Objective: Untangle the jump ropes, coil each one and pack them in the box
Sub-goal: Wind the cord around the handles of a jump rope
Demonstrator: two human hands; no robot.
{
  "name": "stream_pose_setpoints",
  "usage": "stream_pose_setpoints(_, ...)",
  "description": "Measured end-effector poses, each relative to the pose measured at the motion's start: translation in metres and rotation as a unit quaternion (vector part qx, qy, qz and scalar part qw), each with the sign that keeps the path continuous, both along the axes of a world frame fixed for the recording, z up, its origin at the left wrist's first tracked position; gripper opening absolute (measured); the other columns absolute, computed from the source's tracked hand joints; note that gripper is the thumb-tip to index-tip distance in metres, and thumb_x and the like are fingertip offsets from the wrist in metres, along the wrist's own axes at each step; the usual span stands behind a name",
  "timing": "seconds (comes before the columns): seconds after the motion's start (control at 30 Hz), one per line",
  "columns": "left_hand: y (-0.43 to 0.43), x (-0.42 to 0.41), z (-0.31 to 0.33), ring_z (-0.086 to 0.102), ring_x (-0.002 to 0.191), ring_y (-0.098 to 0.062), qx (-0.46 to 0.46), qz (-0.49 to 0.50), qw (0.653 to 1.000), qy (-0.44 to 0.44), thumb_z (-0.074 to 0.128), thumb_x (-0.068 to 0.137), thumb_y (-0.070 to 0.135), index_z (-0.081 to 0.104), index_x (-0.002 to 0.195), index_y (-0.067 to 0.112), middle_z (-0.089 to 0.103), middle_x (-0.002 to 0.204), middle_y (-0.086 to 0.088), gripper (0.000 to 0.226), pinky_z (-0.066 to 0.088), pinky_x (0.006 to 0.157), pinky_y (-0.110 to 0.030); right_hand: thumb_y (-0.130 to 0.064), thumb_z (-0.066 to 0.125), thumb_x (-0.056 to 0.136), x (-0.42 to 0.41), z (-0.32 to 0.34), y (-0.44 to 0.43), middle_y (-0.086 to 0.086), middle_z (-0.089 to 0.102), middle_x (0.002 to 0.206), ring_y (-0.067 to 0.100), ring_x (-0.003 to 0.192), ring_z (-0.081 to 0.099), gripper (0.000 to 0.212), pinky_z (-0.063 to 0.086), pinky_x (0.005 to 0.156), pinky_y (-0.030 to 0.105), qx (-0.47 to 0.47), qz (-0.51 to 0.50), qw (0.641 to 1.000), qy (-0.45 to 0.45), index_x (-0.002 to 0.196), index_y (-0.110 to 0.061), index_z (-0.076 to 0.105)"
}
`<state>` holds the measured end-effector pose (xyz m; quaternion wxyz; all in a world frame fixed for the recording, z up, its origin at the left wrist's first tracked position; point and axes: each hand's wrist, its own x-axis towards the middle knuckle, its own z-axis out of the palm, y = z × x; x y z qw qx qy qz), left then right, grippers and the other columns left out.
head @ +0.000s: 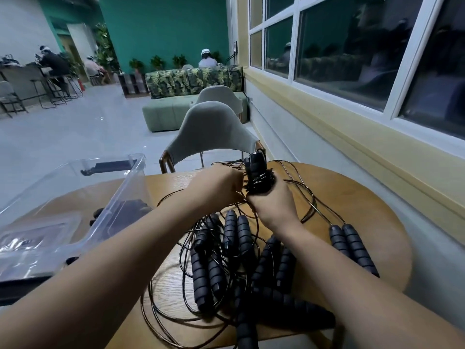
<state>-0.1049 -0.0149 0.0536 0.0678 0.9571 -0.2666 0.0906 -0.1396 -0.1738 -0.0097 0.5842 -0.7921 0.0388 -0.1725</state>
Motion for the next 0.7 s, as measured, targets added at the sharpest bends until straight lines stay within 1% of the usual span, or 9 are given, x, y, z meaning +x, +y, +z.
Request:
stream_pose_setpoints(0.07,0.000,0.001,0.001,0.064,0.088,-0.018,0.011,-0.004,1.000,0.008,0.085,0.084,0.040,0.072,0.099,0.026,0.072,0.091,0.008,0.024,0.045,0.062,-0.025,-0.017,0.082,0.083,0.001,-0.001,-0.001,-0.006,0.072,0.087,0.007,0.079,0.065,0.028,0.049,0.068,0.029,-0.001,-0.004,1.000,-0.004,0.103,-0.025,0.064)
stream_pose_setpoints(0.13,0.002,-0.001,0.002,0.060,0.083,-0.013,0.012,-0.009,1.000,0.020,0.085,0.086,0.037,0.074,0.101,0.026,0.066,0.086,0.012,0.021,0.034,0.054,-0.017,-0.018,0.083,0.082,0.002,-0.001,-0.002,-0.006,0.073,0.088,0.007,0.081,0.066,0.029,0.051,0.069,0.028,-0.005,-0.009,1.000,-0.007,0.103,-0.025,0.064)
stream_pose_setpoints(0.17,0.004,-0.001,0.002,0.062,0.080,-0.013,-0.004,-0.013,1.000,0.017,0.084,0.088,0.033,0.075,0.098,0.026,0.065,0.082,0.013,0.015,0.036,0.054,-0.016,-0.018,0.083,0.082,0.002,-0.001,-0.002,-0.006,0.072,0.088,0.006,0.080,0.065,0.029,0.049,0.066,0.025,-0.010,-0.009,1.000,-0.005,0.103,-0.025,0.064)
stream_pose_setpoints(0.23,0.009,0.000,0.006,0.069,0.074,-0.014,-0.048,-0.020,0.999,0.003,0.082,0.088,0.024,0.077,0.090,0.023,0.069,0.076,0.010,0.006,0.053,0.062,-0.027,-0.017,0.081,0.083,0.003,-0.002,-0.003,-0.006,0.072,0.086,0.006,0.078,0.064,0.028,0.049,0.065,0.025,-0.019,-0.009,1.000,0.001,0.102,-0.025,0.063)
stream_pose_setpoints(0.27,0.013,0.000,0.011,0.071,0.072,-0.015,-0.072,-0.016,0.997,-0.005,0.082,0.088,0.022,0.078,0.089,0.022,0.072,0.076,0.008,0.004,0.058,0.067,-0.033,-0.018,0.081,0.083,0.003,-0.003,-0.003,-0.005,0.071,0.087,0.008,0.079,0.065,0.028,0.052,0.068,0.029,-0.022,-0.010,1.000,0.005,0.102,-0.026,0.062)
stream_pose_setpoints(0.4,0.034,-0.001,0.049,0.071,0.071,-0.019,-0.175,0.018,0.979,-0.106,0.080,0.093,0.024,0.076,0.094,0.018,0.074,0.080,0.002,0.007,0.060,0.070,-0.037,-0.018,0.081,0.083,0.006,-0.006,-0.004,-0.004,0.072,0.091,0.017,0.083,0.070,0.033,0.061,0.077,0.044,-0.031,-0.017,0.999,0.021,0.106,-0.029,0.061)
stream_pose_setpoints(0.53,0.071,-0.001,0.094,0.071,0.077,-0.025,-0.254,0.064,0.947,-0.188,0.072,0.099,0.021,0.072,0.103,0.009,0.072,0.088,-0.008,0.013,0.062,0.072,-0.041,-0.019,0.081,0.083,0.007,-0.005,-0.008,-0.004,0.073,0.090,0.021,0.085,0.071,0.032,0.061,0.079,0.043,-0.032,-0.029,0.999,0.034,0.106,-0.029,0.061)
stream_pose_setpoints(0.63,0.104,0.006,0.113,0.071,0.084,-0.033,-0.279,0.143,0.915,-0.252,0.066,0.102,0.025,0.069,0.107,0.006,0.073,0.096,-0.015,0.020,0.062,0.077,-0.049,-0.020,0.079,0.080,0.008,-0.005,-0.010,-0.001,0.074,0.085,0.024,0.077,0.073,0.031,0.063,0.078,0.052,-0.030,-0.035,0.998,0.041,0.102,-0.031,0.060)
stream_pose_setpoints(0.7,0.121,0.011,0.115,0.068,0.089,-0.037,-0.253,0.206,0.910,-0.256,0.063,0.101,0.027,0.069,0.107,0.005,0.073,0.099,-0.019,0.023,0.060,0.080,-0.050,-0.020,0.078,0.079,0.008,-0.004,-0.011,0.000,0.074,0.084,0.025,0.077,0.073,0.031,0.063,0.077,0.055,-0.026,-0.038,0.998,0.040,0.102,-0.031,0.061)
